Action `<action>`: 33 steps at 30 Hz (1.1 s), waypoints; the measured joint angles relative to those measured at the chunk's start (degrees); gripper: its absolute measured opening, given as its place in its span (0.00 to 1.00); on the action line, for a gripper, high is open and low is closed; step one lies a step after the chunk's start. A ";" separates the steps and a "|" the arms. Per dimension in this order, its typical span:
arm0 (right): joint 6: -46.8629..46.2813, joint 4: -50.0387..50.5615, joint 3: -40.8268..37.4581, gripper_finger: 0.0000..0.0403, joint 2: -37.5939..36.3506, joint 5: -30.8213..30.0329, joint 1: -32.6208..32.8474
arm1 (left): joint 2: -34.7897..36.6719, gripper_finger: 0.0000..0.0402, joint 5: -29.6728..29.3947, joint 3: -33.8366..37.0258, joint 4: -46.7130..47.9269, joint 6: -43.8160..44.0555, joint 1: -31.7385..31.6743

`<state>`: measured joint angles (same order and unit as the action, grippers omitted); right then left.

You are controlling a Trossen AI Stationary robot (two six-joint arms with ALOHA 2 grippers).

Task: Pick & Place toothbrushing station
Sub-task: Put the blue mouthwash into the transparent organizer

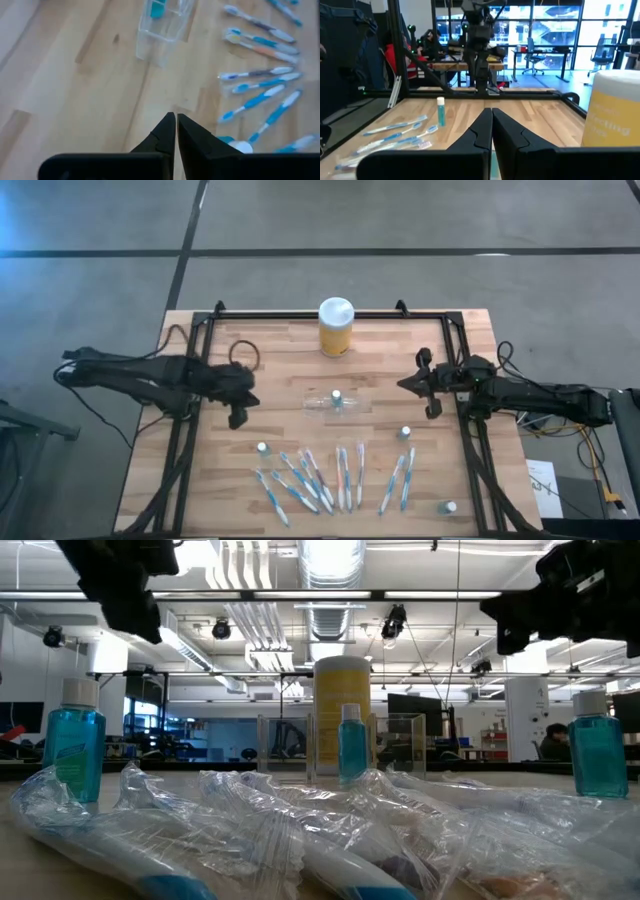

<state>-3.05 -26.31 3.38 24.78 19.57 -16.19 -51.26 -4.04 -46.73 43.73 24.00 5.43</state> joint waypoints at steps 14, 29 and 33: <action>-2.17 0.27 -1.47 0.02 -0.02 -0.02 0.00 | -12.31 0.24 -6.75 -17.20 10.86 19.91 13.84; -2.34 0.29 -1.38 0.02 0.00 -0.06 0.00 | -30.55 0.51 -0.33 -22.85 22.35 23.37 20.48; -1.19 0.33 -1.38 0.02 0.04 -0.11 0.00 | -32.96 0.55 0.24 -22.79 22.22 20.71 20.43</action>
<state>-4.23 -25.99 2.00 24.82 19.46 -16.19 -84.22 -3.80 -69.52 65.95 44.71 25.87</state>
